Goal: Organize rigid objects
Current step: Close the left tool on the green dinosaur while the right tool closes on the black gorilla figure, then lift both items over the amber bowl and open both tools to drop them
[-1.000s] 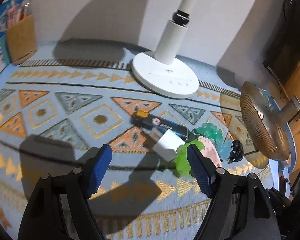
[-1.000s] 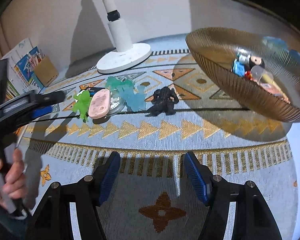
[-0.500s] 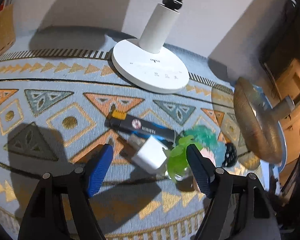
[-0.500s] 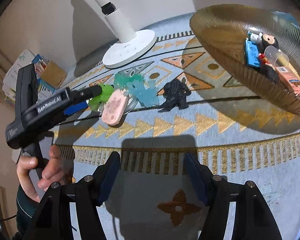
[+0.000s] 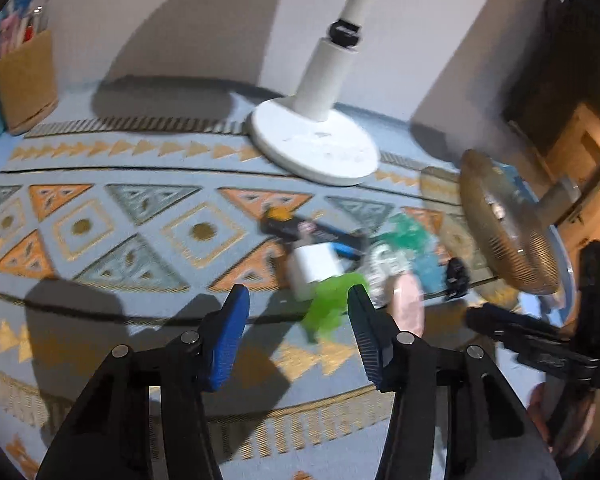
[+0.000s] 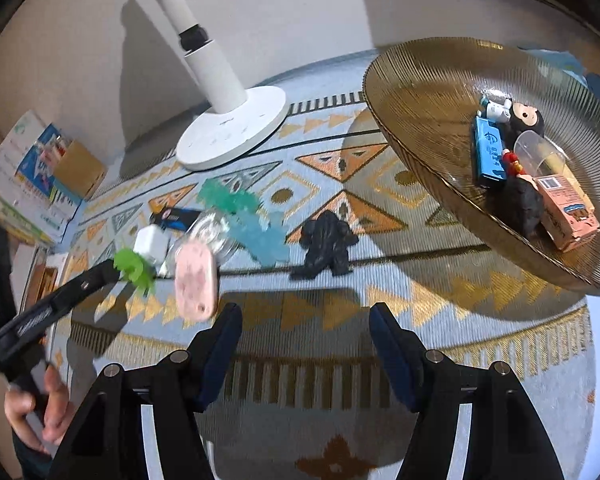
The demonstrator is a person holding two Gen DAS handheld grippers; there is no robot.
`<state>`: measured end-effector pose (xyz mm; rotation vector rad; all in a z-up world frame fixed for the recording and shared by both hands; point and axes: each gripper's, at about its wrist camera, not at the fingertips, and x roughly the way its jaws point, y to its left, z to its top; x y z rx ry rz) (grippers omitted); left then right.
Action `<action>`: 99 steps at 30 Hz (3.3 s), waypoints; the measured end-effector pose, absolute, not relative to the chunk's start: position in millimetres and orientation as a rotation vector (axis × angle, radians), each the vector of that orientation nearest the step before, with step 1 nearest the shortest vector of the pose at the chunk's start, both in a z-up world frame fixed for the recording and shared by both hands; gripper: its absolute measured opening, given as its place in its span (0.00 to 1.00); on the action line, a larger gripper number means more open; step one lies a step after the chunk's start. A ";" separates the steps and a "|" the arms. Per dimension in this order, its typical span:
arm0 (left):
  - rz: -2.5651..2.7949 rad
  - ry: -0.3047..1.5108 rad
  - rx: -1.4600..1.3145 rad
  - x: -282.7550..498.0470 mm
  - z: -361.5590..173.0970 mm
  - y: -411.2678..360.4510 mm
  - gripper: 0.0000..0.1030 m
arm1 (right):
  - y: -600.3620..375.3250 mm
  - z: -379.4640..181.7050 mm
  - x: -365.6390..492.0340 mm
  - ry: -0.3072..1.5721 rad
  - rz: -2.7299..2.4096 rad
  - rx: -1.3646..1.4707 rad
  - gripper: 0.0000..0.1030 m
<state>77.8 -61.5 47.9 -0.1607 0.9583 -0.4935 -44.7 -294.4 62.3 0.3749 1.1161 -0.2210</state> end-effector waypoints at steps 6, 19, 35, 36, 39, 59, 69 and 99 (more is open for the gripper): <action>-0.529 0.972 -0.221 72.9 42.8 -51.7 0.49 | -298.8 56.7 -43.5 1.110 -0.230 0.389 0.58; -0.534 0.977 -0.107 71.6 34.7 -88.1 0.46 | -301.1 52.3 -27.2 1.086 -0.309 0.331 0.53; -0.548 0.935 -0.165 -3.4 50.1 -56.8 0.33 | -266.2 86.0 -75.4 1.024 -0.216 0.202 0.27; -0.543 0.936 -0.165 -7.6 49.6 -56.4 0.33 | -262.6 88.4 -83.2 1.022 -0.200 0.196 0.27; -0.526 0.947 -0.165 -19.8 45.2 -58.8 0.33 | -252.8 88.0 -105.8 1.040 -0.173 0.152 0.27; -0.387 0.891 -0.060 -47.5 31.5 -85.7 0.33 | -240.1 61.7 -143.8 1.072 -0.140 0.140 0.42; -0.376 0.881 -0.036 -49.0 31.7 -89.5 0.33 | -242.4 60.4 -133.9 1.064 -0.218 0.155 0.42; -0.731 0.776 -0.054 20.2 142.3 -284.3 0.33 | -410.7 201.2 -145.4 0.787 -0.546 0.348 0.32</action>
